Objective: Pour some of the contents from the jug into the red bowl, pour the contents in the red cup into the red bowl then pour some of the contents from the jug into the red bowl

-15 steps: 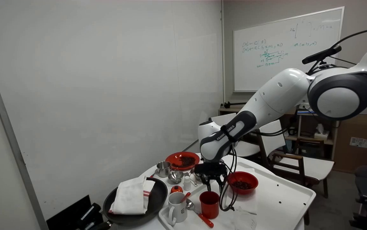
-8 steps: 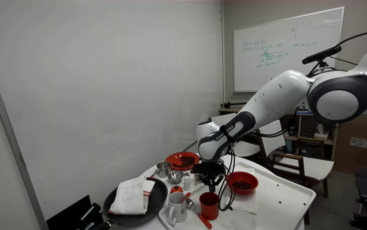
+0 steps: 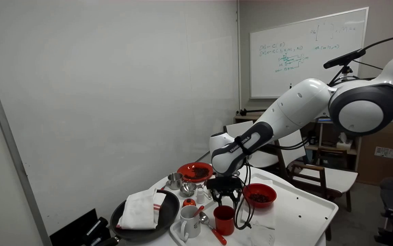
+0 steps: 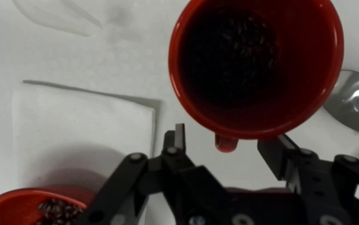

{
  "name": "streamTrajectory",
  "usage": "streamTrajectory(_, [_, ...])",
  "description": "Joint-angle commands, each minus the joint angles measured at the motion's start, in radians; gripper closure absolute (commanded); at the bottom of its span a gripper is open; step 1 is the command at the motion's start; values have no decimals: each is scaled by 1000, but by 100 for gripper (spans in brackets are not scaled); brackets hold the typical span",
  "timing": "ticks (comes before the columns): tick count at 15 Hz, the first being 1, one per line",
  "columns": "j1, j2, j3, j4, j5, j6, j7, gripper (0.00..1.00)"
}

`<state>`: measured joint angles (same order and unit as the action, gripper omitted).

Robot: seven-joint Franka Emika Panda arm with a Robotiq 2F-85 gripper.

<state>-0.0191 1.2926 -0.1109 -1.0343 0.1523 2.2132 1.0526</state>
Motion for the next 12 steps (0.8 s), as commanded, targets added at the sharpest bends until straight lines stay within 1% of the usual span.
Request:
streamTrajectory(1, [-11,40,16,74,1,-45,-26,56])
streamTrajectory(2, [-12,42,17,79,1,-50,-28,52])
streamTrajectory(3, [-12,45,18,86,1,-55,-29,54])
streamTrajectory(4, [-13,48,18,91,1,-57,-31,59])
streamTrajectory(7, [-14,52,18,102,2,-65,-34,85])
streamTrajectory(8, [-15,52,19,105,3,-70,-35,92])
streamTrajectory(9, [-17,52,19,107,4,-75,-33,96])
streamTrajectory(10, [-19,50,20,109,6,-83,-31,96])
streamTrajectory(12, [-23,48,19,114,7,-103,-27,92])
